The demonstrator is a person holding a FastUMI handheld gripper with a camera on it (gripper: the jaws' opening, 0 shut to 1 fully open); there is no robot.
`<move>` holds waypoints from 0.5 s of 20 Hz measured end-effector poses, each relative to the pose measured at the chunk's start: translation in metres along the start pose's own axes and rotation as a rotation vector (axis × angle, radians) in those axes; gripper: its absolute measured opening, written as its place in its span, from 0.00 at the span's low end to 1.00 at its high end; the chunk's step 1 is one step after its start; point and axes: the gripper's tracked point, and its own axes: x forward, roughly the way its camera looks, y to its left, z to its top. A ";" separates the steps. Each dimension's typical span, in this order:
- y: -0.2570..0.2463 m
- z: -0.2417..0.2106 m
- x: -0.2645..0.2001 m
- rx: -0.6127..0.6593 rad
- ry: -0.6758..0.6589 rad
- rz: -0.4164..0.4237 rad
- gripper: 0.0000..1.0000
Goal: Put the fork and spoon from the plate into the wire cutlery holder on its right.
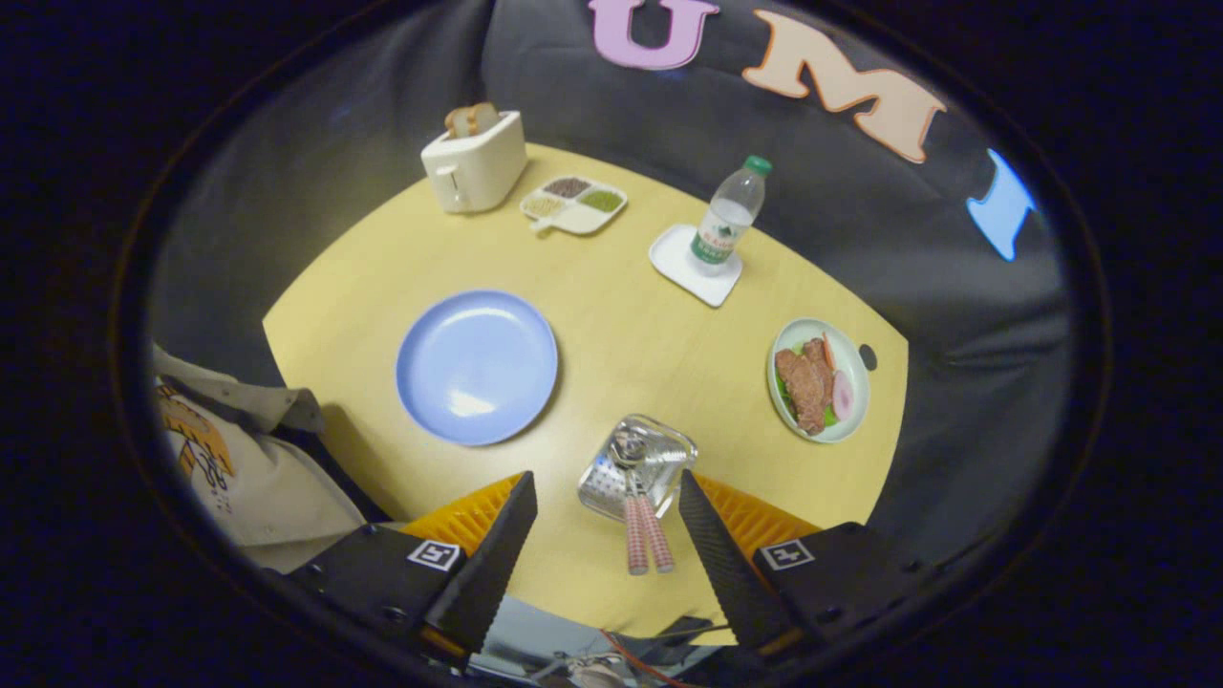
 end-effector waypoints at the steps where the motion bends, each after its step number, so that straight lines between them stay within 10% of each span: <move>1: 0.006 0.005 -0.003 0.031 -0.058 -0.016 0.98; 10: 0.054 0.047 -0.047 0.318 -0.531 -0.143 0.99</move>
